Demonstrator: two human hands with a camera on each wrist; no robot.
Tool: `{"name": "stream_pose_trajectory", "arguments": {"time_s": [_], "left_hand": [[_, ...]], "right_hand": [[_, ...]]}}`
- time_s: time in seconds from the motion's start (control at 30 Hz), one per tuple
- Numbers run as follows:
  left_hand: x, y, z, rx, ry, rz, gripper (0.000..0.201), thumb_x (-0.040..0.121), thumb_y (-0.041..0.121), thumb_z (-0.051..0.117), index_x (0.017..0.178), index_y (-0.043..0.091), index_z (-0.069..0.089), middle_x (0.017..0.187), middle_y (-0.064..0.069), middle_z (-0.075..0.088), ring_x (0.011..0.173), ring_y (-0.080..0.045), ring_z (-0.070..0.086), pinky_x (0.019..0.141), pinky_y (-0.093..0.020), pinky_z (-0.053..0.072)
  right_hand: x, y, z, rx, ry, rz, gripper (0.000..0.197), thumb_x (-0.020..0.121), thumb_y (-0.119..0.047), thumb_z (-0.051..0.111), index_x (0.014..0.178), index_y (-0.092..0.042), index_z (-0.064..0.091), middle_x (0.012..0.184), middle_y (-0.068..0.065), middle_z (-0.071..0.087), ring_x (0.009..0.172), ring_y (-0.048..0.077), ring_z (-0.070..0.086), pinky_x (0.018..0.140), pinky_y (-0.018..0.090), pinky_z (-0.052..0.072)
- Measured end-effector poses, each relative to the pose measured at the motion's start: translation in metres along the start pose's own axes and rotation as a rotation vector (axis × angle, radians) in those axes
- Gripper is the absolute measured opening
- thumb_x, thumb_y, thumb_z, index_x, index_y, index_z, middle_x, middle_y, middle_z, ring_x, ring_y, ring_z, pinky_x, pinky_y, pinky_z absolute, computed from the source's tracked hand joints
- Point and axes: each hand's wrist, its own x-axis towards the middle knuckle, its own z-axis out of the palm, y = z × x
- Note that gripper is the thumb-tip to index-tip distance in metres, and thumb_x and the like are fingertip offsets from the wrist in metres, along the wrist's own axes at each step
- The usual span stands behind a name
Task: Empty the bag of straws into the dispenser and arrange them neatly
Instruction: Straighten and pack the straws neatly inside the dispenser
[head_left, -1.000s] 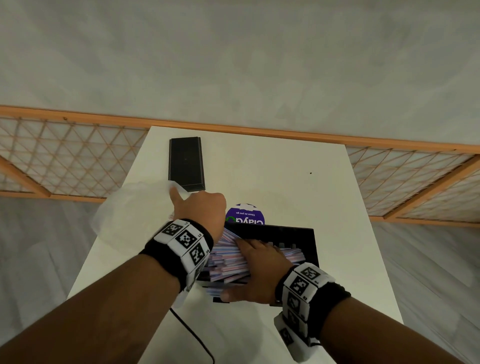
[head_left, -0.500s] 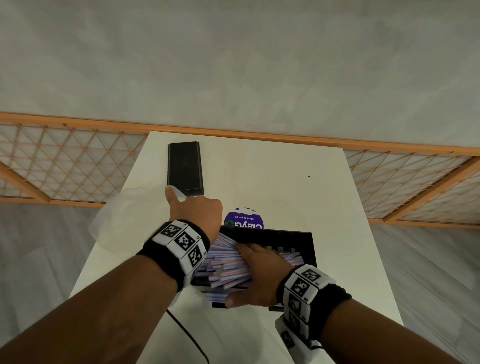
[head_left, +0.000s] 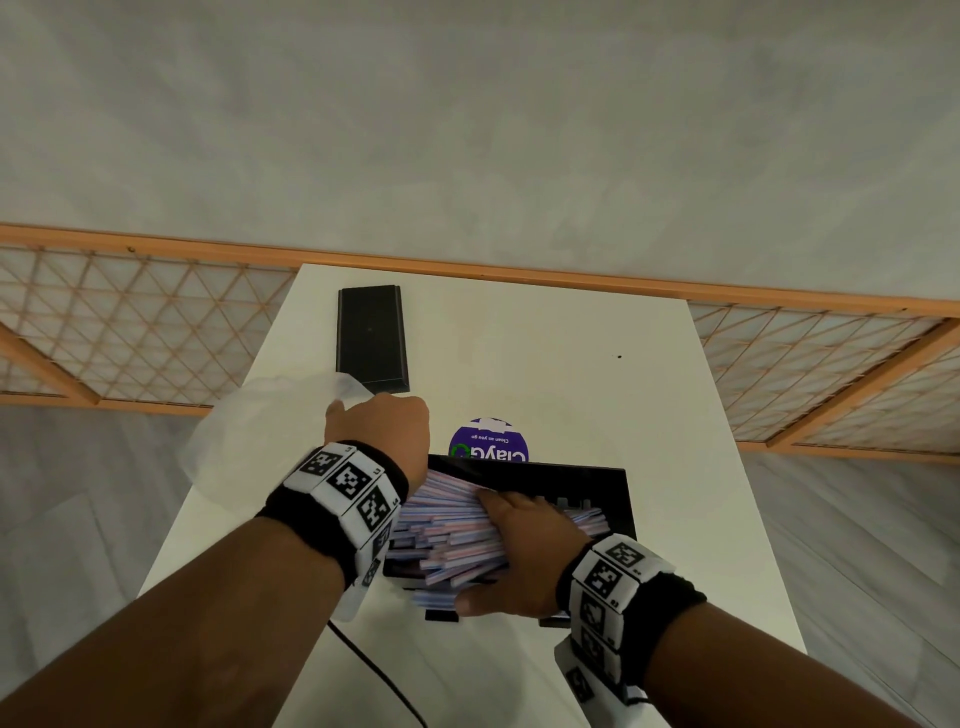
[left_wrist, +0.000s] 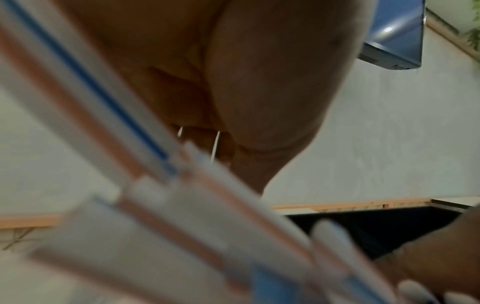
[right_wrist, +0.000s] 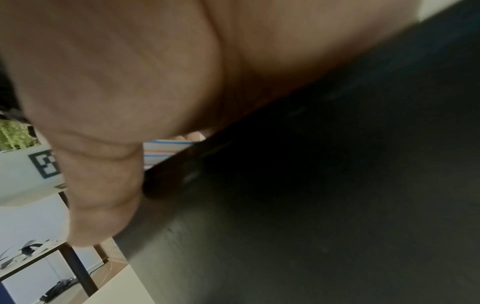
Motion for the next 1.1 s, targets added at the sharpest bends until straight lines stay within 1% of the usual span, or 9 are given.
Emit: {"name": "stream_pose_trajectory", "arguments": {"time_s": [0.13, 0.3, 0.47, 0.6, 0.7, 0.83, 0.97, 1.03, 1.1], "left_hand": [[0.001, -0.004, -0.001, -0.044, 0.014, -0.033, 0.035, 0.093, 0.016, 0.055, 0.068, 0.02, 0.031, 0.073, 0.003, 0.036, 0.077, -0.021, 0.045, 0.099, -0.043, 0.044], [0.006, -0.003, 0.002, -0.006, -0.079, 0.009, 0.02, 0.09, 0.013, 0.057, 0.074, 0.022, 0.051, 0.078, 0.004, 0.048, 0.085, -0.021, 0.047, 0.102, -0.048, 0.041], [0.009, -0.007, 0.005, -0.033, -0.19, 0.093, 0.02, 0.091, 0.019, 0.059, 0.106, 0.021, 0.072, 0.09, 0.002, 0.064, 0.073, -0.018, 0.052, 0.079, -0.036, 0.047], [0.006, -0.003, 0.001, -0.03, -0.203, 0.109, 0.012, 0.093, 0.016, 0.055, 0.097, 0.014, 0.066, 0.074, 0.002, 0.054, 0.061, -0.013, 0.046, 0.07, -0.031, 0.045], [-0.002, 0.009, -0.003, 0.003, -0.145, 0.128, 0.009, 0.094, 0.018, 0.055, 0.085, 0.016, 0.054, 0.074, 0.002, 0.049, 0.072, -0.019, 0.053, 0.075, -0.034, 0.044], [-0.007, 0.033, 0.003, -0.011, -0.234, 0.204, 0.021, 0.096, 0.015, 0.053, 0.114, 0.008, 0.061, 0.11, -0.011, 0.065, 0.103, -0.029, 0.065, 0.077, -0.033, 0.048], [-0.001, 0.043, -0.004, -0.23, -0.244, 0.063, 0.025, 0.099, 0.013, 0.05, 0.118, 0.002, 0.062, 0.119, -0.013, 0.067, 0.113, -0.029, 0.064, 0.085, -0.031, 0.05], [0.001, 0.044, -0.012, -0.492, -0.276, -0.077, 0.026, 0.1, 0.013, 0.051, 0.118, 0.0, 0.064, 0.104, -0.011, 0.068, 0.113, -0.029, 0.064, 0.081, -0.029, 0.045], [0.006, 0.045, -0.013, -0.857, -0.357, -0.254, 0.015, 0.097, 0.005, 0.054, 0.102, -0.003, 0.066, 0.085, -0.012, 0.064, 0.094, -0.032, 0.067, 0.08, -0.031, 0.049]], "right_hand": [[0.002, -0.007, -0.001, -0.041, -0.016, 0.03, 0.122, 0.062, -0.075, 0.073, 0.155, -0.032, 0.006, 0.158, -0.002, 0.027, 0.142, 0.031, 0.029, 0.119, 0.05, 0.025], [0.005, -0.017, -0.006, -0.078, -0.039, 0.05, 0.126, 0.061, -0.074, 0.076, 0.154, -0.039, -0.001, 0.158, -0.002, 0.024, 0.143, 0.032, 0.026, 0.117, 0.055, 0.019], [0.008, -0.02, -0.004, -0.113, -0.036, 0.072, 0.11, 0.055, -0.078, 0.074, 0.146, -0.046, 0.022, 0.147, -0.002, 0.034, 0.135, 0.033, 0.033, 0.113, 0.059, 0.022], [0.011, -0.018, -0.004, -0.09, -0.067, 0.071, 0.111, 0.056, -0.078, 0.074, 0.148, -0.043, 0.022, 0.152, -0.007, 0.035, 0.139, 0.032, 0.032, 0.114, 0.06, 0.02], [0.012, -0.019, -0.003, -0.096, -0.076, 0.072, 0.113, 0.054, -0.079, 0.073, 0.148, -0.042, 0.022, 0.152, -0.007, 0.036, 0.139, 0.032, 0.034, 0.113, 0.062, 0.021], [0.011, -0.019, -0.003, -0.134, -0.056, 0.079, 0.113, 0.051, -0.083, 0.069, 0.146, -0.04, 0.026, 0.15, -0.008, 0.041, 0.138, 0.032, 0.036, 0.111, 0.064, 0.021], [0.006, -0.017, -0.007, -0.099, -0.07, 0.063, 0.11, 0.053, -0.08, 0.071, 0.145, -0.044, 0.021, 0.15, -0.007, 0.04, 0.14, 0.034, 0.032, 0.111, 0.071, 0.012], [0.003, -0.019, -0.013, -0.082, -0.101, 0.043, 0.11, 0.055, -0.078, 0.073, 0.145, -0.051, 0.017, 0.154, -0.005, 0.036, 0.142, 0.037, 0.028, 0.109, 0.074, 0.006], [0.0, -0.019, -0.018, -0.088, -0.119, 0.013, 0.11, 0.054, -0.076, 0.075, 0.145, -0.055, 0.017, 0.156, -0.002, 0.032, 0.143, 0.039, 0.025, 0.108, 0.074, 0.004]]}}
